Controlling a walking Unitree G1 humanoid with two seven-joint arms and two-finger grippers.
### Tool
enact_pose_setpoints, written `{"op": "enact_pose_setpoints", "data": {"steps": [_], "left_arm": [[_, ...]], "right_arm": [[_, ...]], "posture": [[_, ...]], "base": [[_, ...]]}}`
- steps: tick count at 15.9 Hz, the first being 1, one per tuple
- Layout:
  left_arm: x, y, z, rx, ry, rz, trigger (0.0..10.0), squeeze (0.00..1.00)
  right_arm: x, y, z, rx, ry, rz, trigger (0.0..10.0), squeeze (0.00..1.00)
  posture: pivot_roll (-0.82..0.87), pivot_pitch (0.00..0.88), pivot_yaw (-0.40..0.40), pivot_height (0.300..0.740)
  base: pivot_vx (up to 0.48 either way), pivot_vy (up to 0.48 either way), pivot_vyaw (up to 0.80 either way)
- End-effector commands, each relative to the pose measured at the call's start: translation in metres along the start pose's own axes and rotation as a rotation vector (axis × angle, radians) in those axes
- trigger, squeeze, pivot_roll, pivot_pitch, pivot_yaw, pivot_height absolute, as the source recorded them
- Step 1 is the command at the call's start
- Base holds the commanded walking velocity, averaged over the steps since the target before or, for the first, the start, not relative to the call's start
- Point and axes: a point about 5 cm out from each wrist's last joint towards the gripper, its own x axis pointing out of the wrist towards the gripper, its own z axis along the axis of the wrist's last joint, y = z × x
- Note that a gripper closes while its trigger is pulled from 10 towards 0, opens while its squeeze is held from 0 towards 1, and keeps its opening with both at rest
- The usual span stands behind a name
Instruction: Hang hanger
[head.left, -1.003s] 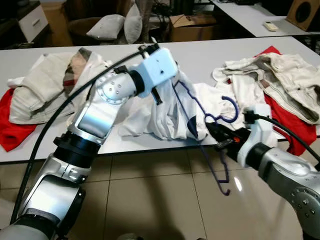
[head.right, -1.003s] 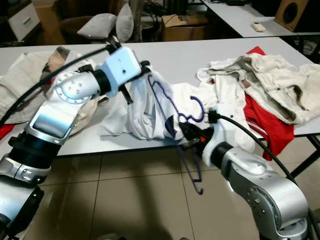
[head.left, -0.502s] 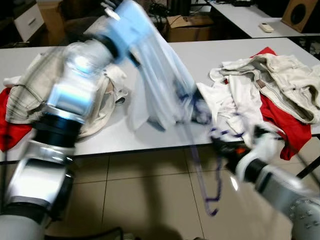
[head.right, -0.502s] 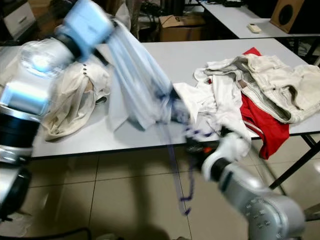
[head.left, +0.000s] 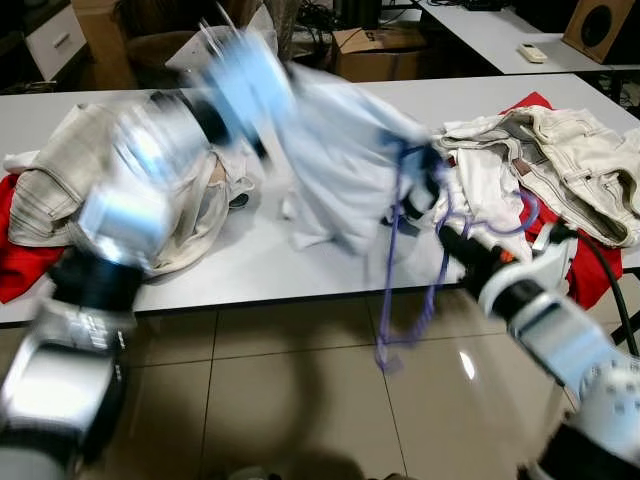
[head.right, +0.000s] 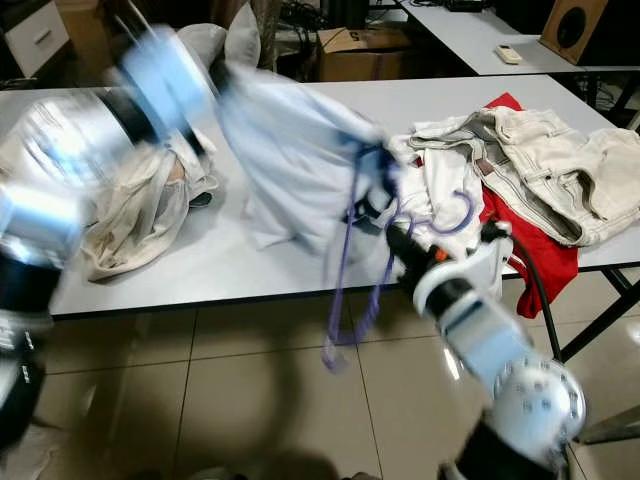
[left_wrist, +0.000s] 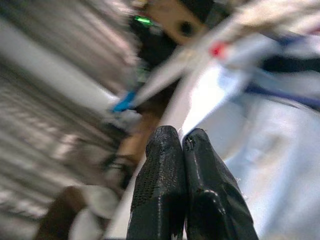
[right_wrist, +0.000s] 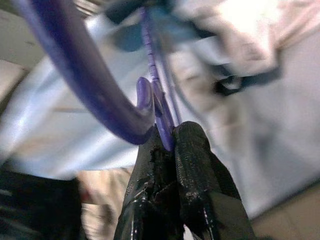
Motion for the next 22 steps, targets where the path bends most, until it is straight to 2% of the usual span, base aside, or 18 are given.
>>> {"op": "enact_pose_setpoints", "data": {"steps": [1, 2, 3, 4, 5, 6, 7, 8, 9, 10, 11, 12, 13, 15, 16, 17, 18, 22], "left_arm": [[0.003, -0.011, 0.002, 0.018, -0.012, -0.057, 0.0, 0.00], [0.006, -0.028, 0.001, -0.008, -0.022, -0.113, 0.0, 0.00], [0.010, -0.041, 0.004, -0.017, -0.038, -0.146, 0.0, 0.00], [0.012, -0.044, 0.006, -0.022, -0.050, -0.145, 0.0, 0.00], [0.015, -0.041, 0.010, -0.035, -0.065, -0.113, 0.0, 0.00], [0.016, -0.025, 0.013, -0.045, -0.074, -0.018, 0.0, 0.00], [0.016, -0.006, 0.017, -0.040, -0.090, 0.097, 0.0, 0.00], [0.015, 0.004, 0.020, -0.037, -0.103, 0.154, 0.0, 0.00], [0.012, 0.021, 0.024, -0.023, -0.114, 0.239, 0.0, 0.00], [0.008, 0.031, 0.027, 0.019, -0.127, 0.272, 0.0, 0.00], [0.006, 0.034, 0.029, 0.051, -0.134, 0.263, 0.0, 0.00], [0.006, 0.032, 0.030, 0.083, -0.135, 0.227, 0.0, 0.00], [0.007, 0.030, 0.030, 0.105, -0.128, 0.202, 0.0, 0.00], [0.011, 0.022, 0.027, 0.118, -0.116, 0.165, 0.0, 0.00], [0.012, 0.019, 0.026, 0.118, -0.113, 0.150, 0.0, 0.00], [0.017, 0.006, 0.019, 0.128, -0.082, 0.078, 0.0, 0.00], [0.019, -0.002, 0.015, 0.123, -0.067, 0.038, 0.0, 0.00], [0.025, -0.006, 0.011, 0.071, -0.043, 0.015, 0.0, 0.00]], "right_arm": [[0.002, 0.006, 0.006, 0.019, -0.021, 0.060, 10.0, 0.00], [0.007, 0.017, 0.002, -0.031, 0.032, 0.127, 10.0, 0.00], [0.008, 0.027, -0.007, -0.192, 0.129, 0.169, 10.0, 0.00], [0.007, 0.030, -0.013, -0.266, 0.183, 0.176, 10.0, 0.00], [0.006, 0.030, -0.023, -0.398, 0.261, 0.167, 10.0, 0.00], [0.002, 0.024, -0.034, -0.526, 0.354, 0.140, 10.0, 0.00], [-0.001, 0.017, -0.041, -0.606, 0.403, 0.111, 10.0, 0.00], [-0.003, 0.013, -0.042, -0.687, 0.433, 0.099, 10.0, 0.00], [-0.008, 0.004, -0.044, -0.838, 0.485, 0.061, 10.0, 0.00], [-0.010, -0.004, -0.041, -0.920, 0.493, 0.013, 10.0, 0.00], [-0.009, -0.008, -0.036, -0.929, 0.450, -0.019, 10.0, 0.00], [-0.006, 0.000, -0.028, -0.867, 0.356, 0.015, 10.0, 0.00], [-0.006, 0.015, -0.021, -0.776, 0.260, 0.103, 10.0, 0.00], [-0.006, 0.037, -0.010, -0.672, 0.102, 0.228, 10.0, 0.00], [-0.006, 0.043, -0.007, -0.648, 0.063, 0.257, 10.0, 0.00], [-0.010, 0.060, -0.008, -0.573, 0.022, 0.385, 10.0, 0.00], [-0.015, 0.067, -0.012, -0.546, 0.038, 0.453, 10.0, 0.00], [-0.015, 0.066, -0.024, -0.595, 0.080, 0.424, 10.0, 0.00]], "posture": [[-0.13, 0.000, -0.013, 0.740], [-0.13, 0.000, -0.012, 0.740], [-0.13, 0.000, -0.013, 0.740], [-0.13, 0.000, -0.013, 0.740], [-0.12, 0.000, -0.018, 0.740], [-0.12, 0.000, -0.017, 0.740], [-0.12, 0.000, -0.016, 0.740], [-0.12, 0.000, -0.015, 0.740], [-0.12, 0.000, -0.012, 0.740], [-0.12, 0.000, -0.007, 0.740], [-0.12, 0.000, -0.005, 0.740], [-0.12, 0.000, -0.003, 0.740], [-0.12, 0.000, -0.002, 0.740], [-0.12, 0.000, 0.005, 0.740], [-0.12, 0.000, 0.007, 0.740], [-0.12, 0.000, 0.012, 0.740], [-0.13, 0.000, 0.017, 0.740], [-0.13, 0.000, 0.021, 0.740]], "base": [[0.000, 0.000, 0.00], [0.000, 0.000, 0.00], [0.000, 0.000, 0.00], [0.000, 0.000, 0.00], [0.000, 0.000, 0.00], [0.000, 0.000, 0.00], [0.000, 0.000, 0.00], [0.000, 0.000, 0.00], [0.000, 0.000, 0.00], [0.000, 0.000, 0.00], [0.000, 0.000, 0.00], [0.000, 0.000, 0.00], [0.000, 0.000, 0.00], [0.000, 0.000, 0.00], [0.000, 0.000, 0.00], [0.000, 0.000, 0.00], [0.000, 0.000, 0.00], [0.000, 0.000, 0.00]]}}
